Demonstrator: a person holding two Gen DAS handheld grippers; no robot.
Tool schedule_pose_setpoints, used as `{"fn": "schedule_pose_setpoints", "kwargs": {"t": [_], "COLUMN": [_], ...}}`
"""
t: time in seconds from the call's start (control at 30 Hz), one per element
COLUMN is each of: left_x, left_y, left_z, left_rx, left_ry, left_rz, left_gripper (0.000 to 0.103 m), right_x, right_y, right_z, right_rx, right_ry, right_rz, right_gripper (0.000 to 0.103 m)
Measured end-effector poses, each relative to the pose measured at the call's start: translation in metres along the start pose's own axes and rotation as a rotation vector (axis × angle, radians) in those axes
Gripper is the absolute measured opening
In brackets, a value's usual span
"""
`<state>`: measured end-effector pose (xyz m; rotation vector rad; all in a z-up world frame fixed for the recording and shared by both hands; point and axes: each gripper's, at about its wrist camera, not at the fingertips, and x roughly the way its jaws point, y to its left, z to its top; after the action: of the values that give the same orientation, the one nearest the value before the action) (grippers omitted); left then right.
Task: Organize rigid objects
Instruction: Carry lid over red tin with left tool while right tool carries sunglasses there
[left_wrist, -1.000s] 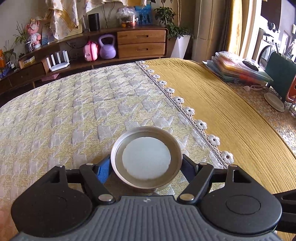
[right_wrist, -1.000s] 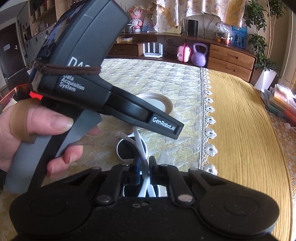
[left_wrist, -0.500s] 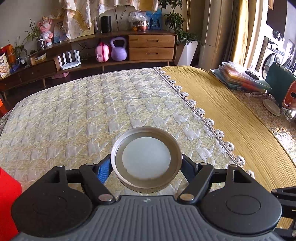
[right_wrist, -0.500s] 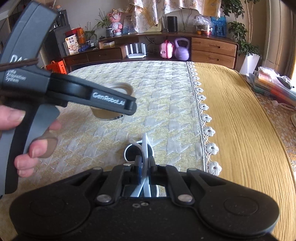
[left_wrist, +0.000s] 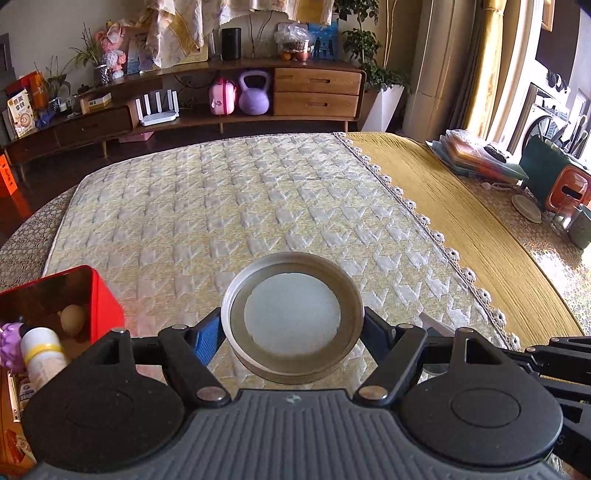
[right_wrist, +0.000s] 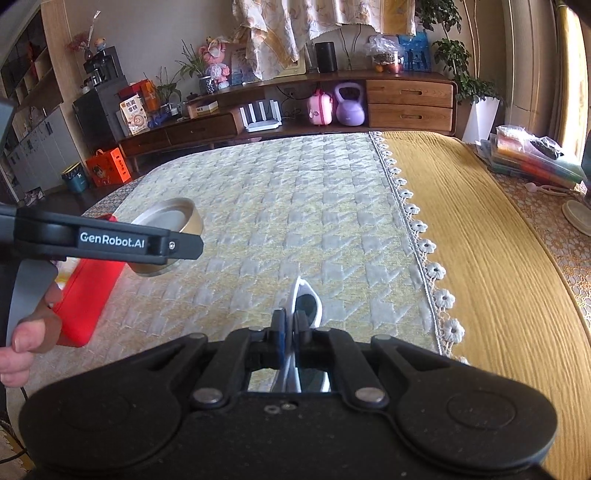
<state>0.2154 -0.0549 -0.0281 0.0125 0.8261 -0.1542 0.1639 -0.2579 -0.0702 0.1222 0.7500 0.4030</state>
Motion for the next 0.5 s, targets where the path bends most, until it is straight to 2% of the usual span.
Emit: {"fn": "schedule_pose_setpoints", "kwargs": {"t": [0.5], "left_x": [-0.077], "left_y": [0.064], "left_z": [-0.041], "left_rx": [-0.029], "left_ry": [-0.028], "left_rz": [0.059], "left_gripper": [0.077], "right_x": [-0.042], "right_y": [0.07], "right_z": [0.005], "right_rx": [-0.016], "right_ry": [-0.075], "right_rz": [0.065], "right_gripper": [0.004]}}
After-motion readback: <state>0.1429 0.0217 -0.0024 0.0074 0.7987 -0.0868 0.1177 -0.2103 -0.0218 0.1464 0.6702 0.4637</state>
